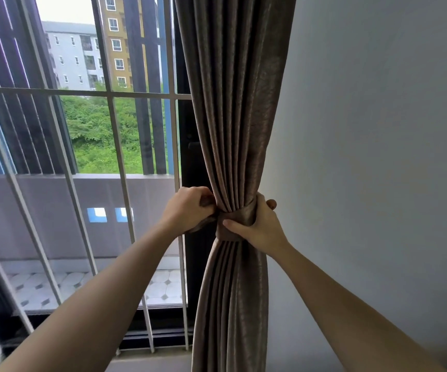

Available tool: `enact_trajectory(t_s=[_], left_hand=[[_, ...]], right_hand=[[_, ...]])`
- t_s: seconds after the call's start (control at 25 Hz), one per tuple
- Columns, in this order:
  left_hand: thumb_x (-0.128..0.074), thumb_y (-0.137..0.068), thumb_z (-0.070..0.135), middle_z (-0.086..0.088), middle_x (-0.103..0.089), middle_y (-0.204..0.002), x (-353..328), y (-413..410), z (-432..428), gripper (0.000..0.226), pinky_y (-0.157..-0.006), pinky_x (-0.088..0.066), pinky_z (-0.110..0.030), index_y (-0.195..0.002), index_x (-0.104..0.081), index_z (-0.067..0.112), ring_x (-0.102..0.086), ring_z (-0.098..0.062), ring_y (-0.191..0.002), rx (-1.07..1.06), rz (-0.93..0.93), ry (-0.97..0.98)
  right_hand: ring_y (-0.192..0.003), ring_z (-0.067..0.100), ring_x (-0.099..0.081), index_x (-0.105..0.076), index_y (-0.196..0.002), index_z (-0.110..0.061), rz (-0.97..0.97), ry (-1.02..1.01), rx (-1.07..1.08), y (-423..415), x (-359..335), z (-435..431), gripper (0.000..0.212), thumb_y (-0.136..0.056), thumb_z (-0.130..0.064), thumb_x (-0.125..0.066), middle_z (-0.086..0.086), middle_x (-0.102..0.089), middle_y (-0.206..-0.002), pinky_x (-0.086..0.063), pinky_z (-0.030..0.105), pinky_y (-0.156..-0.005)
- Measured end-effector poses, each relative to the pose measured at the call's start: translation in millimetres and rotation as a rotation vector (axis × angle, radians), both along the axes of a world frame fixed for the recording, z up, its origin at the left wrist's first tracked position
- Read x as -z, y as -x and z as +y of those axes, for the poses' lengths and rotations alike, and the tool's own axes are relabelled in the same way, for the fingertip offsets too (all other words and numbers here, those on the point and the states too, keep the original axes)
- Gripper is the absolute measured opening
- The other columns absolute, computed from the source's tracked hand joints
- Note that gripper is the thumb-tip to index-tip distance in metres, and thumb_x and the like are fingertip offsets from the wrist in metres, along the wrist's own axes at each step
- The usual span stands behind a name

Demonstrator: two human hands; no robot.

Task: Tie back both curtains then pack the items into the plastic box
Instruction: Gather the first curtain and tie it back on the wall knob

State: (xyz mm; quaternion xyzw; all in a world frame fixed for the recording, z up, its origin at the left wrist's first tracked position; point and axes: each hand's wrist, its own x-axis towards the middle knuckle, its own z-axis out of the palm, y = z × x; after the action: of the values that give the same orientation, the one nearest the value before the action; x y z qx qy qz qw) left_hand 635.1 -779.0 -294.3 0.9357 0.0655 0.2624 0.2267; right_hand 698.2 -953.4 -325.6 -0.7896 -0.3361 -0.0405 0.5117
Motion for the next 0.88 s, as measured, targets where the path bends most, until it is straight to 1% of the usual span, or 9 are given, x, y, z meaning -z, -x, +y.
enact_trajectory(t_s=[0.12,0.2,0.28,0.36,0.52,0.6,0.68,0.76,0.88], left_hand=[[-0.064,-0.080,0.025,-0.002,-0.070,-0.085,-3,-7,3,0.024,-0.063,-0.050,-0.031,-0.103,-0.069,0.020,-0.063,-0.021,-0.075,-0.033,-0.021,-0.065],[-0.064,-0.080,0.024,-0.003,-0.070,-0.084,-3,-8,9,0.024,-0.063,-0.051,-0.032,-0.103,-0.069,0.019,-0.063,-0.022,-0.074,-0.030,-0.029,-0.061],[-0.066,-0.081,0.026,-0.006,-0.069,-0.081,-1,-6,14,0.021,-0.063,-0.051,-0.033,-0.100,-0.070,0.018,-0.063,-0.025,-0.072,-0.063,-0.046,-0.073],[-0.067,-0.082,0.030,-0.006,-0.068,-0.078,1,-4,15,0.019,-0.062,-0.049,-0.032,-0.095,-0.071,0.017,-0.061,-0.025,-0.070,-0.089,-0.040,-0.095],[-0.066,-0.083,0.035,0.002,-0.057,-0.063,-2,5,17,0.020,-0.050,-0.033,-0.025,-0.081,-0.070,0.016,-0.054,-0.021,-0.061,-0.116,0.011,-0.157],[-0.067,-0.082,0.035,0.007,-0.051,-0.056,-6,7,18,0.017,-0.050,-0.032,-0.025,-0.073,-0.066,0.021,-0.050,-0.016,-0.056,-0.088,0.027,-0.126],[-0.069,-0.081,0.031,0.014,-0.051,-0.056,-9,9,18,0.012,-0.051,-0.033,-0.019,-0.072,-0.064,0.025,-0.049,-0.007,-0.055,-0.008,0.063,-0.065],[-0.069,-0.081,0.029,0.013,-0.051,-0.056,-8,11,19,0.019,-0.051,-0.035,-0.016,-0.065,-0.060,0.024,-0.048,-0.009,-0.055,0.034,0.107,-0.067],[-0.067,-0.083,0.029,0.011,-0.048,-0.053,-5,14,20,0.034,-0.048,-0.032,-0.016,-0.055,-0.048,0.031,-0.045,-0.006,-0.050,0.016,0.103,-0.080]], right_hand=[[-0.107,0.020,-0.060,-0.035,-0.134,-0.019,-0.024,-0.007,0.047,-10,2,7,0.082,-0.069,-0.042,-0.079,0.000,-0.057,-0.123,-0.054,0.035,-0.091],[-0.110,0.017,-0.058,-0.029,-0.138,-0.022,-0.001,-0.051,0.012,-10,8,7,0.092,-0.065,-0.045,-0.080,-0.002,-0.054,-0.128,-0.053,0.036,-0.092],[-0.113,0.012,-0.055,-0.017,-0.143,-0.029,0.028,-0.073,-0.065,-7,10,6,0.109,-0.059,-0.045,-0.084,-0.006,-0.048,-0.134,-0.051,0.031,-0.095],[-0.110,0.007,-0.055,-0.015,-0.144,-0.028,0.018,-0.050,-0.087,-6,6,2,0.116,-0.055,-0.043,-0.087,-0.010,-0.050,-0.130,-0.049,0.024,-0.092],[-0.086,-0.003,-0.059,-0.052,-0.122,-0.020,0.011,-0.017,0.024,-5,-5,-3,0.073,-0.060,-0.036,-0.087,-0.019,-0.059,-0.094,-0.046,0.002,-0.068],[-0.083,-0.007,-0.057,-0.052,-0.122,-0.020,0.056,0.020,-0.036,-6,-5,-4,0.069,-0.063,-0.035,-0.085,-0.018,-0.060,-0.096,-0.046,0.001,-0.065],[-0.088,-0.005,-0.058,-0.047,-0.127,-0.020,0.123,0.040,-0.134,-5,-4,-6,0.070,-0.067,-0.034,-0.082,-0.015,-0.060,-0.103,-0.049,0.005,-0.069],[-0.083,-0.008,-0.059,-0.055,-0.121,-0.016,0.125,0.009,-0.106,-6,-3,-10,0.057,-0.071,-0.029,-0.080,-0.017,-0.061,-0.096,-0.050,0.006,-0.074],[-0.075,-0.009,-0.057,-0.062,-0.110,-0.013,0.108,-0.035,-0.046,-7,-3,-17,0.035,-0.079,-0.024,-0.074,-0.021,-0.057,-0.084,-0.043,-0.002,-0.064]])
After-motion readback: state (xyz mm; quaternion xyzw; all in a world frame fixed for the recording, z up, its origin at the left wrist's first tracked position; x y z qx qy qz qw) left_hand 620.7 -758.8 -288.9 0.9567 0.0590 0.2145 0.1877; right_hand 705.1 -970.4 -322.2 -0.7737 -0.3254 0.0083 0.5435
